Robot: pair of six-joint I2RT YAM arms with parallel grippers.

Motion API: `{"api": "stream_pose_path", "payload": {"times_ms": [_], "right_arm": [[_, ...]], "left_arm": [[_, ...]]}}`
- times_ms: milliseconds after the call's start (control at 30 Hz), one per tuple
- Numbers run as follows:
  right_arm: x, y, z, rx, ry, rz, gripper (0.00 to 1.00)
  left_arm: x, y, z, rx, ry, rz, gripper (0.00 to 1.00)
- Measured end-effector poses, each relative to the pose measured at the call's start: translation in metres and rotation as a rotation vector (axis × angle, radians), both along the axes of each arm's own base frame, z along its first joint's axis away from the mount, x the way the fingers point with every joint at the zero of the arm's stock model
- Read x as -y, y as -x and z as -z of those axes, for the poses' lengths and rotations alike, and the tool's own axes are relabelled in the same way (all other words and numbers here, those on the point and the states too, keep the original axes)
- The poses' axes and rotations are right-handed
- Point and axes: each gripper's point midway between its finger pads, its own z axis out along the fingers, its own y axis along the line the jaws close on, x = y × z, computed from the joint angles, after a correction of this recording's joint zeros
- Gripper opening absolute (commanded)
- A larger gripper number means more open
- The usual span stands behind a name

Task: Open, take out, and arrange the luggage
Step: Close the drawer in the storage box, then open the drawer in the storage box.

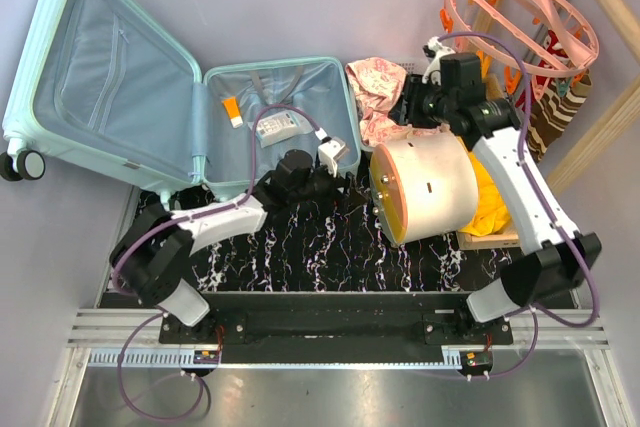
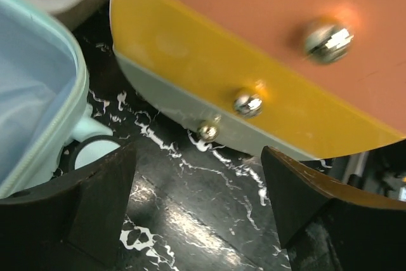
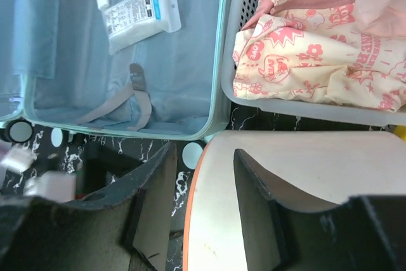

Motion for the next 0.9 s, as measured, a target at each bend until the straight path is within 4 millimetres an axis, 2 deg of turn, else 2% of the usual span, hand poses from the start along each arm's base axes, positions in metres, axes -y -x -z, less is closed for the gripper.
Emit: {"api": "stream_pose_path", "payload": {"times_ms": [67,133,267,333,467,600,733,767,900], "right_arm": [[0.003,0.010,-0.007,0.030,-0.030,0.002,0.50],[0.005,0.022,-0.022,0.085,-0.065,-0.002,0.50],[0.010,0.047,-0.057,0.213,-0.116,-0.010,0.51],[0.013,0.057,-0.065,0.256,-0.131,-0.009,0.51],[0.016,0.068,-0.062,0.267,-0.145,-0.006,0.51],[0.015,0.069,-0.058,0.259,-0.154,-0.005,0.50],[0.013,0.070,-0.060,0.265,-0.165,-0.015,0.51],[0.013,0.071,-0.060,0.268,-0.167,-0.018,0.50],[0.012,0.072,-0.058,0.267,-0.169,-0.023,0.50]], "left_arm": [[0.001,0.000,0.015,-0.007,-0.004,0.002,0.82],[0.005,0.000,0.020,-0.002,0.002,0.007,0.82],[0.021,0.004,0.003,0.061,0.062,0.039,0.80],[0.031,0.007,-0.002,0.086,0.083,0.059,0.79],[0.045,0.009,0.004,0.089,0.079,0.084,0.77],[0.049,0.010,0.016,0.082,0.054,0.091,0.76],[0.049,0.009,0.016,0.098,0.048,0.090,0.74],[0.049,0.009,0.015,0.103,0.046,0.090,0.71],[0.052,0.005,0.011,0.125,0.040,0.096,0.67]]}}
